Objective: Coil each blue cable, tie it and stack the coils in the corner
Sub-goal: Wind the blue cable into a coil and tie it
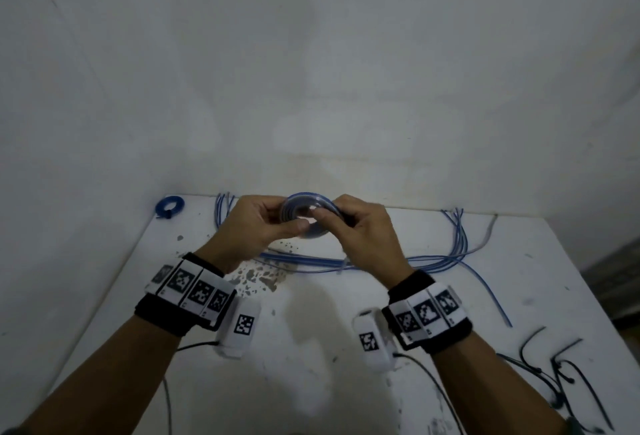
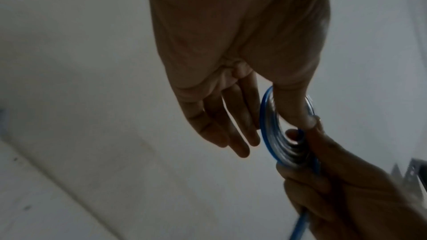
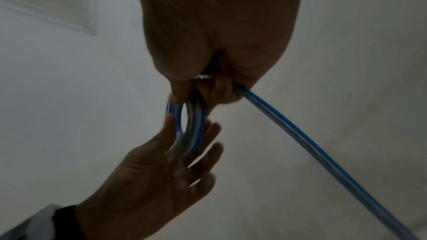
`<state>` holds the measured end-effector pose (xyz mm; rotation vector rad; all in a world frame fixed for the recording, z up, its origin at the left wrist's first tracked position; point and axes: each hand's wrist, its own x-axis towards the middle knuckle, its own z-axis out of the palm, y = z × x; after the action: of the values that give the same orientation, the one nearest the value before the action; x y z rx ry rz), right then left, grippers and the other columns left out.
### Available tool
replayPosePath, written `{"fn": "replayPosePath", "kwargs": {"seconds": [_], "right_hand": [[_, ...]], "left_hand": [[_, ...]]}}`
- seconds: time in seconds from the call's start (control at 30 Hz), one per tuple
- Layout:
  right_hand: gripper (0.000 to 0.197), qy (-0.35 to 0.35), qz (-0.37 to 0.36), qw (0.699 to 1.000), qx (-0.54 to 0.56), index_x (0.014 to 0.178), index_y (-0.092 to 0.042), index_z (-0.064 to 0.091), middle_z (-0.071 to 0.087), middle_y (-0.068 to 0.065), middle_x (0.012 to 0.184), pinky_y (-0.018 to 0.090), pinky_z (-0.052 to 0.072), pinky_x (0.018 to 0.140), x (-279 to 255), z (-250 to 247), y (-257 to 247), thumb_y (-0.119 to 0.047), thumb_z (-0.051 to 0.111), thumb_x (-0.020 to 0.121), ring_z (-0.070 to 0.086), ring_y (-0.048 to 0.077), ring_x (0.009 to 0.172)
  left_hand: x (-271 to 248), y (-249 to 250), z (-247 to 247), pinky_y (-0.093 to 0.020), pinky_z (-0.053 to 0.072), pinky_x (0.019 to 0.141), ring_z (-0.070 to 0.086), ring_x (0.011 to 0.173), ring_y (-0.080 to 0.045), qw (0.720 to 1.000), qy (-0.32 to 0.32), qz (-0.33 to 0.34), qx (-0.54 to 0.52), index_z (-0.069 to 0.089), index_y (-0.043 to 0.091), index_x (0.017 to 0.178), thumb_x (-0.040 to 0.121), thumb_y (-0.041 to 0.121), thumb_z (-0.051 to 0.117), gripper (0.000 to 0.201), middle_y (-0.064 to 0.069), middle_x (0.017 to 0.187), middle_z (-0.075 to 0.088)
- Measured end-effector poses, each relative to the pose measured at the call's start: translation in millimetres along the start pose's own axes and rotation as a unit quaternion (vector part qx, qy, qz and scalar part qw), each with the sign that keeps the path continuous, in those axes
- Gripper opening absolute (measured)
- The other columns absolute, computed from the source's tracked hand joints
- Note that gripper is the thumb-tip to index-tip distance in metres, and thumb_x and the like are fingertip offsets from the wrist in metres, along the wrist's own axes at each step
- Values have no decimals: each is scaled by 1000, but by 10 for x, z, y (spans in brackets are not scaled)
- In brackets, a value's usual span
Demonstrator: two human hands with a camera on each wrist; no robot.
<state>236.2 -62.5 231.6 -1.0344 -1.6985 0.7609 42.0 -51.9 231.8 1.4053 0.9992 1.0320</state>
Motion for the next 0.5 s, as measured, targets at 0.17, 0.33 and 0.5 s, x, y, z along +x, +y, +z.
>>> {"fn": "replayPosePath", "kwargs": {"seconds": [0.17,0.33,0.5], "right_hand": [[21,-158,55,979,-114,68,-34,65,56,-8,60,23,38,54,189,-243,-54,-32,75,86,47,5,52],[18,-89,62,992,-57,82,-17,75,61,6,62,25,37,54,181,-221,-75,-34,73,87,46,8,55],[6,-31,65,997,-18,88,-21,76,69,6,70,25,43,58,94,-190,-59,-26,73,88,54,16,59]], "left_hand": [[74,177,-50,-25,58,78,74,84,-16,988,-21,87,130,74,13,103,82,8,73,22,1,90,77],[143,170,55,-24,58,69,72,67,-18,978,87,165,91,75,2,98,80,6,75,18,-4,78,77],[118,118,177,-29,59,69,73,67,-24,981,115,151,43,74,7,99,79,9,75,21,-10,79,76]]}}
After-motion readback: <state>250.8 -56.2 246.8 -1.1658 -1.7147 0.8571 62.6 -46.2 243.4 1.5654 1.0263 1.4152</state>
